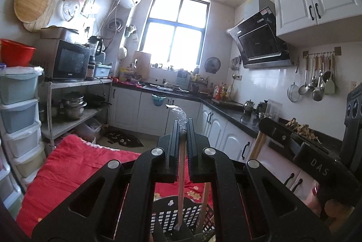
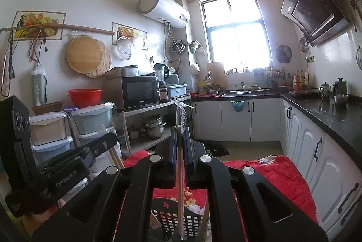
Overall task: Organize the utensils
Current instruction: 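Lift both held chopsticks upright and carry them over the caddy, then open the left tool over the caddy while the right tool releases its chopstick inside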
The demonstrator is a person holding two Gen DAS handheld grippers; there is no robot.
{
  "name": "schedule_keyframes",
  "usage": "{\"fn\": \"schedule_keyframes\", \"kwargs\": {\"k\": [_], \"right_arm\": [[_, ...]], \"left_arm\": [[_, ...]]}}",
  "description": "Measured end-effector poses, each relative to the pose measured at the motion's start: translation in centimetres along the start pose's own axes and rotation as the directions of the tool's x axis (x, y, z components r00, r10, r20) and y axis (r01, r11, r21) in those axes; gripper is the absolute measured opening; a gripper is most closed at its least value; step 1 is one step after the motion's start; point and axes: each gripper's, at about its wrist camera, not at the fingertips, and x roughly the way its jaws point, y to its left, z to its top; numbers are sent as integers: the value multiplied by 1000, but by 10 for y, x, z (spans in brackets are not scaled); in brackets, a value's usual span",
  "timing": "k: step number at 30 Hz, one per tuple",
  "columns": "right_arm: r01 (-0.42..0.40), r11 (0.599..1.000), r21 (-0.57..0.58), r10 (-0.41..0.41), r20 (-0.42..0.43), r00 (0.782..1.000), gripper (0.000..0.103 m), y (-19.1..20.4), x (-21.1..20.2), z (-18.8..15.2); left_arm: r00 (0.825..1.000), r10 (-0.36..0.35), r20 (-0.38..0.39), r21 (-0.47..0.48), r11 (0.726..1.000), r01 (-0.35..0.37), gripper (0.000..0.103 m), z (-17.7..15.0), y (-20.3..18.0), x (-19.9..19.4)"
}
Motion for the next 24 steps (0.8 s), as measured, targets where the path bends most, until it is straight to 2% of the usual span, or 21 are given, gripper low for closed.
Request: {"fn": "schedule_keyframes", "kwargs": {"k": [7,21,24], "right_arm": [[57,998,1,-57,2,998,5,-5,15,-27],[83,994,69,-76,-99,992,6,-14,26,-59],[80,993,90,-69,-115,991,21,-15,24,-62]], "left_arm": [[1000,8,-24,-12,1000,-9,3,-21,6,12],[995,-17,-98,-12,1000,16,3,-48,6,22],[992,-14,-122,-23,1000,11,6,-53,9,22]]}}
